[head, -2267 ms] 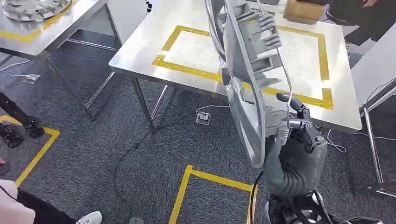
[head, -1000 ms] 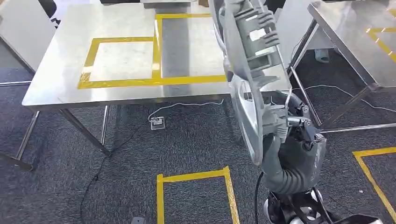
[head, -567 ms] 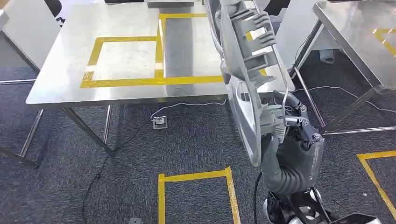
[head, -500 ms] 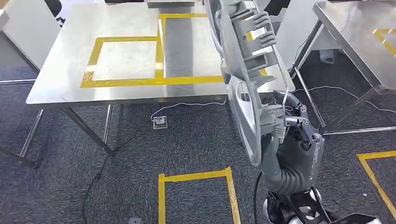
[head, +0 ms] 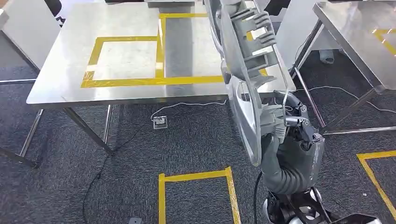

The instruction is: Take the parts from the cabinet and place them on the table.

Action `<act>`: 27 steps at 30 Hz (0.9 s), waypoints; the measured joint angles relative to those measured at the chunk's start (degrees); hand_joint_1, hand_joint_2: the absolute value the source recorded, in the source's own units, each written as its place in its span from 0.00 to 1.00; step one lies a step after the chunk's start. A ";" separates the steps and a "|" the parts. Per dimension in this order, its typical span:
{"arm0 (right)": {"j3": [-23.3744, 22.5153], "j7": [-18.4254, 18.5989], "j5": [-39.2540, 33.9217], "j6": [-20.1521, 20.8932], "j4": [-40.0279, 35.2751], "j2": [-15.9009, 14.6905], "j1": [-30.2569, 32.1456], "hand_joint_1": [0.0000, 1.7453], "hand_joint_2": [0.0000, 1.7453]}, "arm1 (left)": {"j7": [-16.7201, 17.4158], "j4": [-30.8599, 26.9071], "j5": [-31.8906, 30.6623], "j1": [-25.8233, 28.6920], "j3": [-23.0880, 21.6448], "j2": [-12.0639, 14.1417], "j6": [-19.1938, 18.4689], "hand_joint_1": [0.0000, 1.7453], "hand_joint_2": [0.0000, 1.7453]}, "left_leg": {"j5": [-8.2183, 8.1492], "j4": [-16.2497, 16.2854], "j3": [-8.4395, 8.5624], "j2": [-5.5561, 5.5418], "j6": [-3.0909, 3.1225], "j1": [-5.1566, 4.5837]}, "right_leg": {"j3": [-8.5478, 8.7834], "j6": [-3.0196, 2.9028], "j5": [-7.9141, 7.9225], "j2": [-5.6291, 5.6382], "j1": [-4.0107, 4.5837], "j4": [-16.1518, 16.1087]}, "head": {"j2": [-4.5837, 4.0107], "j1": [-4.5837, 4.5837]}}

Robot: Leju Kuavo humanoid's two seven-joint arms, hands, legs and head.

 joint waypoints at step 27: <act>0.46 -0.22 0.87 0.52 0.77 0.70 -0.24 1.00 1.00 | 1.03 0.00 0.42 -0.06 0.04 0.74 -1.14 0.00 1.00 | -2.33 -2.13 4.83 -0.68 -1.03 0.56 | -1.32 1.04 1.69 1.33 -1.51 0.25 | 0.00 0.42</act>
